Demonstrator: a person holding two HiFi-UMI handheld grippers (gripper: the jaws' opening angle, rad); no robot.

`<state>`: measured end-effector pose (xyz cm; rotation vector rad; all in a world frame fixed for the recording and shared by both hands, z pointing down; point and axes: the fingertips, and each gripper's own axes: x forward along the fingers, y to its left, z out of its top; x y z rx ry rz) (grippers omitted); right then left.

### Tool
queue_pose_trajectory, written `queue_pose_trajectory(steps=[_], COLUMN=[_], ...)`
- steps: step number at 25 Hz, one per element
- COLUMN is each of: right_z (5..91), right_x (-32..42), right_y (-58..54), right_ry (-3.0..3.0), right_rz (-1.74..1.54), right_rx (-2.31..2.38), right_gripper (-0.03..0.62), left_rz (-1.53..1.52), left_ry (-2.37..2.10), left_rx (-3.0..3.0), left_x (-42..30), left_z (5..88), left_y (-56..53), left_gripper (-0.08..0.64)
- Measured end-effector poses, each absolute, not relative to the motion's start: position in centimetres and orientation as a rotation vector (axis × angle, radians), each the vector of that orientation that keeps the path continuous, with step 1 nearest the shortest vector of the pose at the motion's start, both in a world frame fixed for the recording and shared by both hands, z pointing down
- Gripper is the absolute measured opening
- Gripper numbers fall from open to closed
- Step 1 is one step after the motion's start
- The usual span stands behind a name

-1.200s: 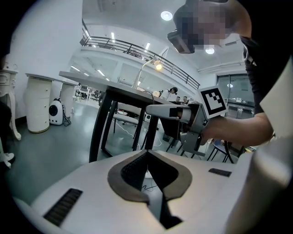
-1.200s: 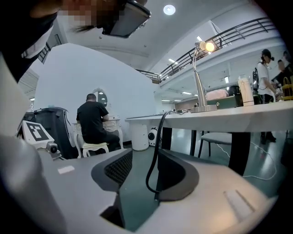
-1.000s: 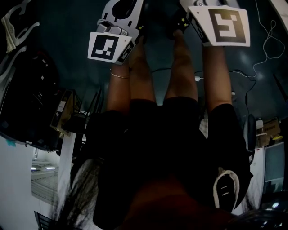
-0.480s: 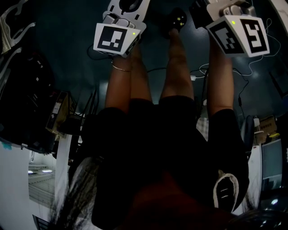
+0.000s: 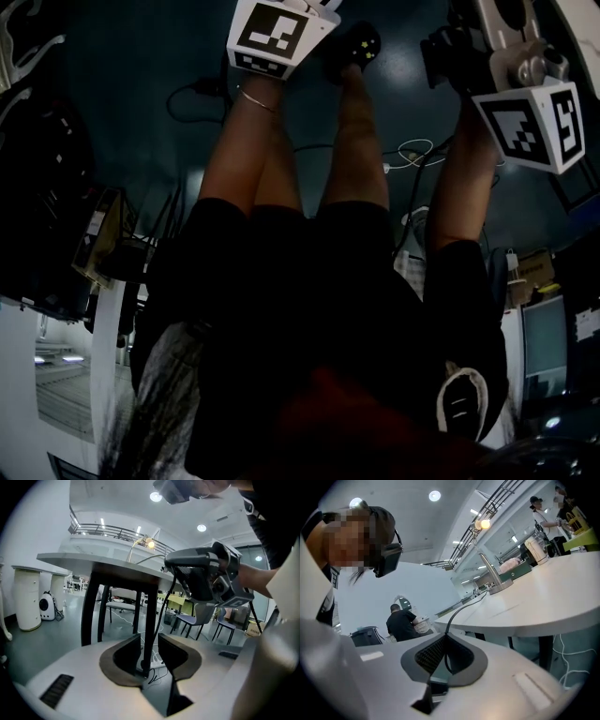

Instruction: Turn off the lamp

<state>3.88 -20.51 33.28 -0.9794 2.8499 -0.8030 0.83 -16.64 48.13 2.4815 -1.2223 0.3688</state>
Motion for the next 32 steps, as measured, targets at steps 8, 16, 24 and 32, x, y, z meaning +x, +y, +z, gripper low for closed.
queue_pose_trajectory(steps=[8, 16, 24, 32], right_z=[32.0, 31.8, 31.5, 31.9], right_x=[3.9, 4.3, 4.5, 5.1], right_y=[-19.7, -19.7, -19.8, -19.9], right_ry=[2.811, 2.755, 2.689, 2.680], right_rz=[-0.865, -0.910, -0.938, -0.943], right_rx=[-0.898, -0.868, -0.853, -0.868], right_gripper=[0.009, 0.009, 0.009, 0.009], left_rz=[0.427, 0.443, 0.512, 0.532], left_ry=[-1.082, -1.016, -1.015, -1.054], left_rx=[2.557, 2.587, 2.590, 2.590], left_x=[3.5, 5.7, 6.5, 6.6], left_z=[49.2, 50.3, 51.5, 51.6], left_y=[-17.2, -18.0, -19.0, -18.8], left_gripper=[0.103, 0.129, 0.138, 0.028])
